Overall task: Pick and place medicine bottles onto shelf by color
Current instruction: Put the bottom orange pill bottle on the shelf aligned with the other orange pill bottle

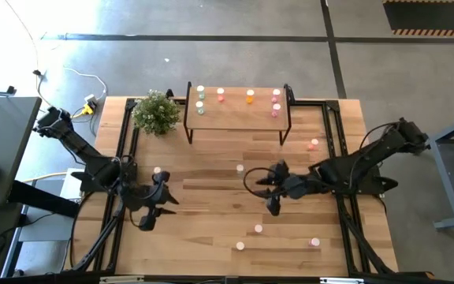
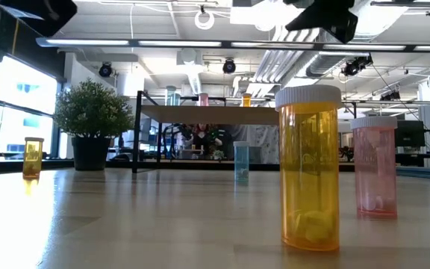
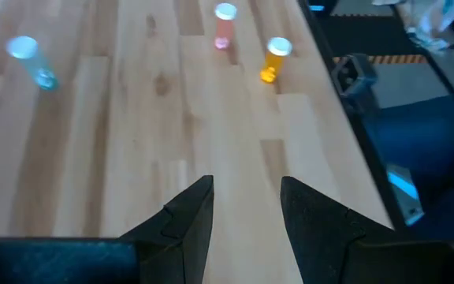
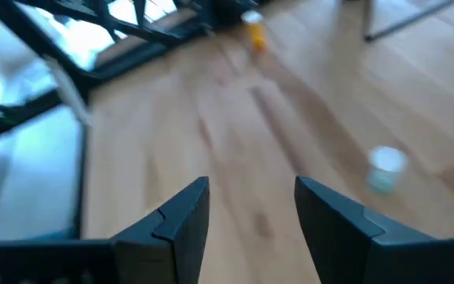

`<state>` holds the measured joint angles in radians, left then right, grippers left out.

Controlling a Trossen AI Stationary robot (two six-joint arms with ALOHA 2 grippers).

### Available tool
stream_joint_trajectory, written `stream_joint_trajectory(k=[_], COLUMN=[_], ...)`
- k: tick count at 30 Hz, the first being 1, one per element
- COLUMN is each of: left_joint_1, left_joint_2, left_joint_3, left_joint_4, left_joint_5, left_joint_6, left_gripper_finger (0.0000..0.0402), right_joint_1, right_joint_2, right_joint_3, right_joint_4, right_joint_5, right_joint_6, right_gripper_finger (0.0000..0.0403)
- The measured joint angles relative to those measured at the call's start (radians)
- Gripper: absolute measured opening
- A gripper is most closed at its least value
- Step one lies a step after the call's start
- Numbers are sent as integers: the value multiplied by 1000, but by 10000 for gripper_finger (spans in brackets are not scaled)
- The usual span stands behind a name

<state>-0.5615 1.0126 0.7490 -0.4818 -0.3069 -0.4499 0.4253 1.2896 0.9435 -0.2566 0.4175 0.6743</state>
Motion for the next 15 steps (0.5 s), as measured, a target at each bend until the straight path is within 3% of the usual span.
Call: stream_joint_trajectory(k=[8,15], left_joint_1=[-78,-101], left_joint_2=[0,0], left_joint_3=[0,0], left_joint_4=[6,17], left_joint_5=[0,0], left_joint_6=[-74,-98], left_gripper_finger=[140,140], right_joint_1=[64,69], right_joint_2=[20,97], right_joint_3=[-108,-109], right_joint_4=[353,511], right_joint_5=[-51,-81], right_joint_6=[-109,-128], right_gripper_finger=[185,206])
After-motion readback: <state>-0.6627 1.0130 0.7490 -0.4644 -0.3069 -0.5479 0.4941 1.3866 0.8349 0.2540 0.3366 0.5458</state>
